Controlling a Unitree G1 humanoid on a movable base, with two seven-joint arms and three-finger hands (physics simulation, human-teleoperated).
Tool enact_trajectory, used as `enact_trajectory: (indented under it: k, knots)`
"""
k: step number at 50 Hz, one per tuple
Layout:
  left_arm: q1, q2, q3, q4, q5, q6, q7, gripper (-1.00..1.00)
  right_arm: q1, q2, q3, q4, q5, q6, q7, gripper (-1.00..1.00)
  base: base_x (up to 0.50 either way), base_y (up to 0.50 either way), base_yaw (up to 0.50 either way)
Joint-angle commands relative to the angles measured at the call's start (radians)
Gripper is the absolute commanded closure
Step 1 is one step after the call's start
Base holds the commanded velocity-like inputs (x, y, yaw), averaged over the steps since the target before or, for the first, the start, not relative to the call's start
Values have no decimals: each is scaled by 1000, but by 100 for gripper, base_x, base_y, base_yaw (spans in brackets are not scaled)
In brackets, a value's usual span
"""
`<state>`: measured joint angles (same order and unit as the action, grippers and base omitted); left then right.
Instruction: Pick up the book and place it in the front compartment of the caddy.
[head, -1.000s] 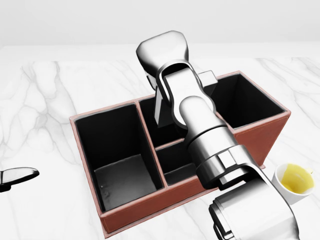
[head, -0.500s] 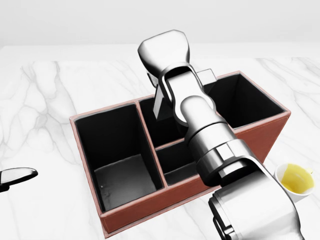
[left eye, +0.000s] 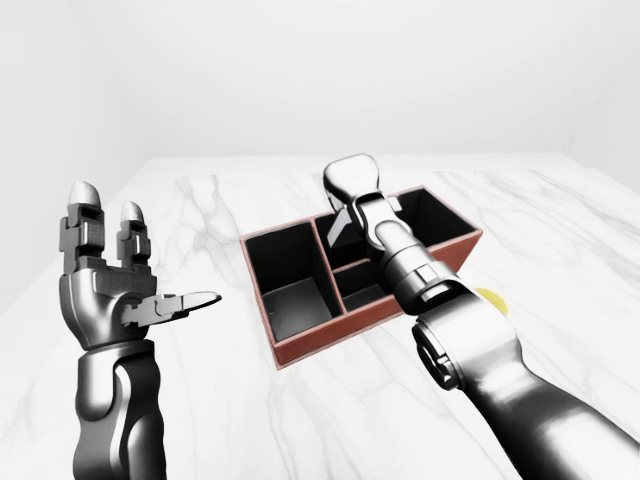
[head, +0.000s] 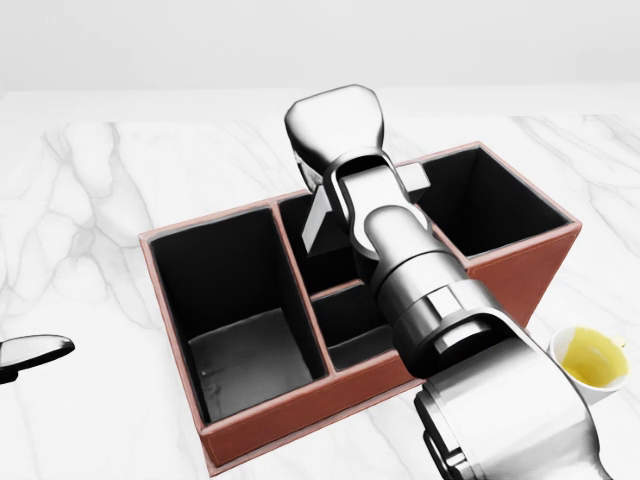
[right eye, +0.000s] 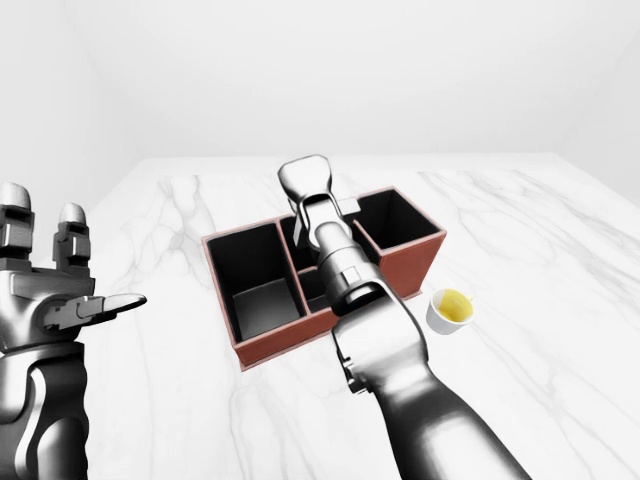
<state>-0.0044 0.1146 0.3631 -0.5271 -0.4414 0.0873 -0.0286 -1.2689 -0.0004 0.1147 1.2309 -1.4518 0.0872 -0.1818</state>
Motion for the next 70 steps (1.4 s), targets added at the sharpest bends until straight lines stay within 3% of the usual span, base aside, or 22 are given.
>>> enact_trajectory:
  k: [1, 45, 46, 70]
  knots:
    - [1, 0, -2, 2, 1, 0, -1, -100, -14, 0, 20, 30, 4, 0, -54, 100, 0, 0, 0]
    - [8, -4, 0, -18, -2, 0, -5, -100, -40, 29, 20, 103, -56, 0, -111, 100, 0, 0, 0]
    - [6, -3, 2, -16, -3, 0, -5, -100, -42, 30, 17, 102, -52, 0, -111, -100, 0, 0, 0]
    - [6, -5, -2, -11, 0, 0, -6, -100, -48, 34, 18, 93, -43, 0, -110, -100, 0, 0, 0]
